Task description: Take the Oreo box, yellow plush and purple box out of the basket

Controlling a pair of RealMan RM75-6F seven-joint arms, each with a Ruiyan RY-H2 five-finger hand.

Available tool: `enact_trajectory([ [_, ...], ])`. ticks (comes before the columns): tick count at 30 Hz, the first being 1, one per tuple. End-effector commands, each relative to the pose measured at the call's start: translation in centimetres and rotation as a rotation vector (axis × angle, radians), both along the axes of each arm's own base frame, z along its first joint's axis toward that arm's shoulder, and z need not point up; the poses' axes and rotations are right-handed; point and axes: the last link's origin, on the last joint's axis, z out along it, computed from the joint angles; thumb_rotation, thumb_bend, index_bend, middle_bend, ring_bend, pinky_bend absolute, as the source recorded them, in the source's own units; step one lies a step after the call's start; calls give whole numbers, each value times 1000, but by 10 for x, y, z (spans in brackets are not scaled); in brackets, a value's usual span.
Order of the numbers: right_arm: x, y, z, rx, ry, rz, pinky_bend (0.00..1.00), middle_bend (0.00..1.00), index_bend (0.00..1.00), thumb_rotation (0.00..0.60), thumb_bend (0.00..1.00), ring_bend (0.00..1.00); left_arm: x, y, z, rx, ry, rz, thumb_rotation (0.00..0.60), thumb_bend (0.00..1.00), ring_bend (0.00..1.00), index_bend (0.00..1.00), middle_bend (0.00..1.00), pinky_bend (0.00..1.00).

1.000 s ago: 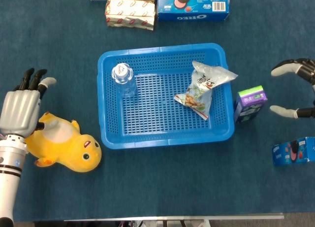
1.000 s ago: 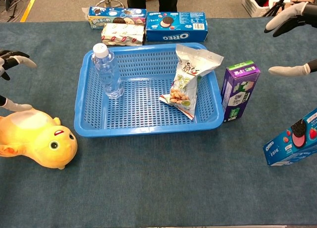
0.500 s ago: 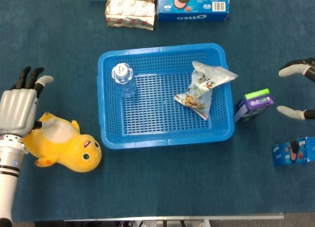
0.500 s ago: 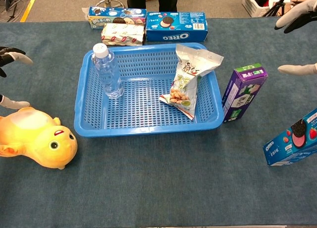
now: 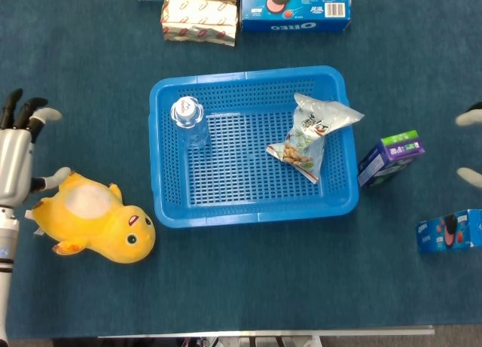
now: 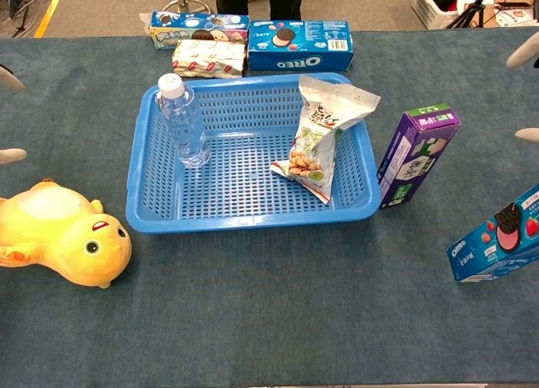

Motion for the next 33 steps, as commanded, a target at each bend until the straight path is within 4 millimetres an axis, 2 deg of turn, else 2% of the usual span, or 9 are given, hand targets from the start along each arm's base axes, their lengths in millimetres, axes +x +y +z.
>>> enact_trajectory([
  [1, -8, 12, 9, -29, 94, -39, 307, 387, 379, 600, 0, 363, -4, -2, 6, 31, -2, -12, 600, 0, 93, 327, 240, 331],
  [13, -7, 33, 28, -81, 162, -90, 307, 387, 379, 600, 0, 363, -6, -8, 21, 81, 5, -40, 600, 0, 100, 353, 261, 331],
  [26, 2, 27, 39, -122, 176, -82, 307, 387, 380, 600, 0, 363, -7, -13, 34, 103, 39, -35, 600, 0, 100, 359, 263, 331],
  [33, 1, 27, 39, -122, 171, -92, 307, 387, 380, 600, 0, 363, -8, -13, 33, 96, 48, -27, 600, 0, 101, 360, 264, 331],
])
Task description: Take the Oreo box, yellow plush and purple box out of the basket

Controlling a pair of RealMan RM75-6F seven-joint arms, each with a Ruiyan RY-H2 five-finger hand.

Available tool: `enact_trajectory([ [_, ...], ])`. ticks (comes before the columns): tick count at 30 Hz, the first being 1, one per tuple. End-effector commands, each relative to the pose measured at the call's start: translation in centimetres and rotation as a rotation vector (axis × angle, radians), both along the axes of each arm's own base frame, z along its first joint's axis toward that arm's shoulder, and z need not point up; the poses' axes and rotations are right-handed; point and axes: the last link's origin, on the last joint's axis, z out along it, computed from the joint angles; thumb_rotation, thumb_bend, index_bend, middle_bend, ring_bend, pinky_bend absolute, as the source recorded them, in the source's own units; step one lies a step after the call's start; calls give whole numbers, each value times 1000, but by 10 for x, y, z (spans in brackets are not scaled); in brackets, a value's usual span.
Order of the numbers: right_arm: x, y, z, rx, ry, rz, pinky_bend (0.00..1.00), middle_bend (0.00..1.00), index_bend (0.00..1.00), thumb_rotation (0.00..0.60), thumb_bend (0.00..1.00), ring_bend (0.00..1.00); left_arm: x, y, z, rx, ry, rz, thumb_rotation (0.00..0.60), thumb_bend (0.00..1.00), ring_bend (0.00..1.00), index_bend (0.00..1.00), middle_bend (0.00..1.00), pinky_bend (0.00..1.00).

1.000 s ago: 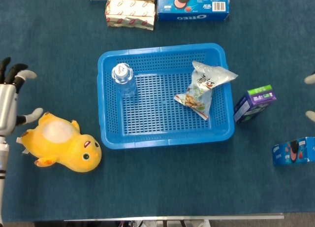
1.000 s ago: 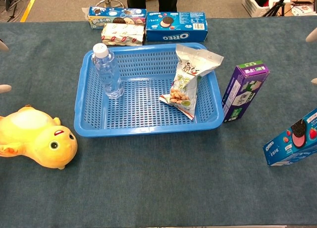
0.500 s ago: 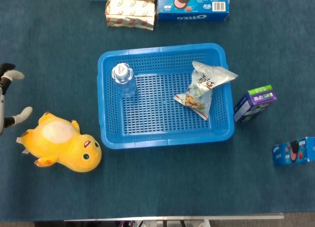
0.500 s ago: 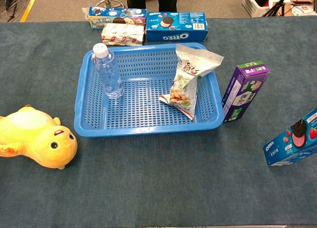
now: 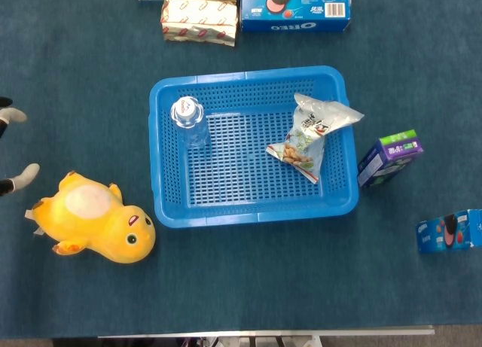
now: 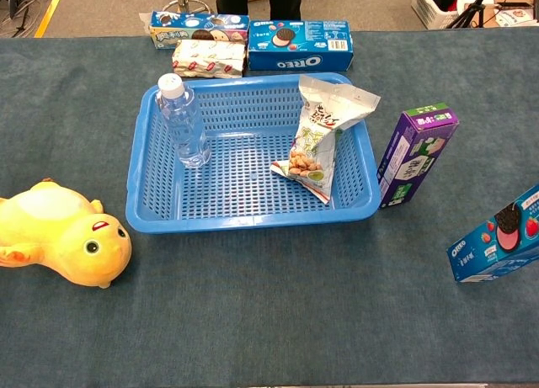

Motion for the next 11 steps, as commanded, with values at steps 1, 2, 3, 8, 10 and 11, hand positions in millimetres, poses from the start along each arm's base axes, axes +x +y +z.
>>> enact_trajectory([
  [1, -1, 1, -1, 2, -3, -2, 307, 387, 380, 600, 0, 363, 0, 1, 0, 0, -1, 2, 600, 0, 100, 360, 264, 331],
  [2, -1, 1, -1, 1, -6, -2, 307, 387, 380, 600, 0, 363, 0, 1, 0, 1, -1, 5, 600, 0, 100, 360, 264, 331],
  [3, -1, 1, -1, 0, -9, -3, 307, 387, 380, 600, 0, 363, -1, 1, 0, 0, 0, 6, 600, 0, 100, 360, 264, 331],
  [8, -2, 0, -4, 6, -22, -6, 307, 387, 380, 600, 0, 363, -2, 0, 0, -2, 6, 13, 600, 0, 101, 360, 264, 331],
  [10, -2, -1, -5, 9, -28, -6, 307, 387, 380, 600, 0, 363, -2, 0, 0, 3, 7, 15, 600, 0, 100, 360, 264, 331],
  [11, -3, -2, -6, 11, -32, -5, 307, 387, 380, 600, 0, 363, -2, -1, 1, 6, 8, 16, 600, 0, 100, 360, 264, 331],
])
